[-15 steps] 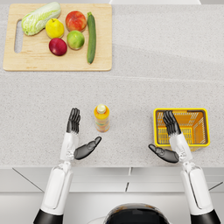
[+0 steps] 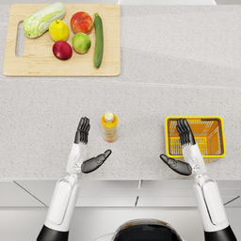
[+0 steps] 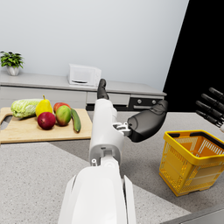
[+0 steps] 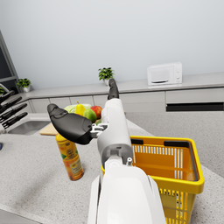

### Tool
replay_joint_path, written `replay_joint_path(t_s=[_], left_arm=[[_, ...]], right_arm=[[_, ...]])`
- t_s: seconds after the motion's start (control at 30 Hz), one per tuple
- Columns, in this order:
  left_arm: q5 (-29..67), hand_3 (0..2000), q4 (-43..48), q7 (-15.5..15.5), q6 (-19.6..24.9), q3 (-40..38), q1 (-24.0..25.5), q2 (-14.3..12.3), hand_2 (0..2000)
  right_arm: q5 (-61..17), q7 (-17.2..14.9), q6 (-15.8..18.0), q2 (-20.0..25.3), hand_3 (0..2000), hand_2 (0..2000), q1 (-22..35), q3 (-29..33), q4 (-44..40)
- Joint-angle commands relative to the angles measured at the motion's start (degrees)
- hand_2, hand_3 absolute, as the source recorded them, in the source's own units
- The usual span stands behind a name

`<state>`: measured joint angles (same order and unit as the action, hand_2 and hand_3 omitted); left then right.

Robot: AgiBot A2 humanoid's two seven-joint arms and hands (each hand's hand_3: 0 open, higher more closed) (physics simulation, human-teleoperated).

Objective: Pick up the lemon tea and place it into the yellow basket

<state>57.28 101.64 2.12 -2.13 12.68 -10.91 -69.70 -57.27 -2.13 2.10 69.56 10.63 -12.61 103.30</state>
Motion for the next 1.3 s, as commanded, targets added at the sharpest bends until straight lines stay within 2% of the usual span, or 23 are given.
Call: replay_joint_path(t_s=[0.03,0.13,0.27,0.37,0.5,0.6,0.73,0.93,1.13,1.17,1.2,1.3], left_arm=[[0.00,0,-3.33,-0.60,0.60,0.18,-1.74,-1.12,0],[0.00,0,-9.27,-1.56,1.57,0.53,-3.49,-2.51,0],[10.14,0,-18.40,-1.98,1.98,2.86,-7.56,-5.19,0],[14.25,0,-27.73,-2.07,2.07,4.81,-11.62,-7.66,0],[16.00,0,-38.85,-2.11,2.11,6.40,-16.44,-10.52,0],[16.39,0,-48.23,-2.12,2.12,6.96,-20.14,-12.55,0],[16.56,0,-60.29,-2.12,2.13,6.68,-25.47,-15.20,0],[16.61,0,-68.96,-2.12,2.13,8.36,-29.77,-17.82,0],[16.62,0,-72.61,-2.12,2.13,6.69,-32.09,-19.41,0],[16.62,327,-72.41,-2.12,2.13,6.86,-31.84,-19.46,1361],[16.60,653,-71.35,-2.12,2.42,6.81,-31.36,-19.42,2000],[16.70,1633,-67.66,-2.15,2.24,5.89,-29.94,-19.12,2000]], right_arm=[[0.00,0.60,-0.60,0.13,0,0,-0.12,0.30,3.76],[-0.01,1.57,-1.55,1.59,0,0,1.63,2.85,3.74],[-10.17,1.98,-1.96,3.19,0,0,4.06,5.41,5.39],[-14.27,2.08,-2.05,4.21,0,0,5.87,6.84,6.44],[-16.02,2.12,-2.09,4.11,0,0,4.15,5.79,3.55],[-16.41,2.13,-2.10,5.28,0,0,6.12,5.58,4.36],[-16.58,2.13,-2.10,5.55,0,0,5.45,4.70,3.91],[-16.63,2.13,-2.10,6.21,0,0,5.11,4.05,3.24],[-16.64,2.13,-2.10,7.21,0,0,5.64,3.71,1.57],[-16.63,2.13,-2.10,7.33,0,0,5.66,3.97,1.22],[-16.64,2.13,-2.10,7.43,0,0,5.60,3.96,0.77],[-16.63,2.13,-2.10,7.92,0,0,5.86,2.68,-0.51]])
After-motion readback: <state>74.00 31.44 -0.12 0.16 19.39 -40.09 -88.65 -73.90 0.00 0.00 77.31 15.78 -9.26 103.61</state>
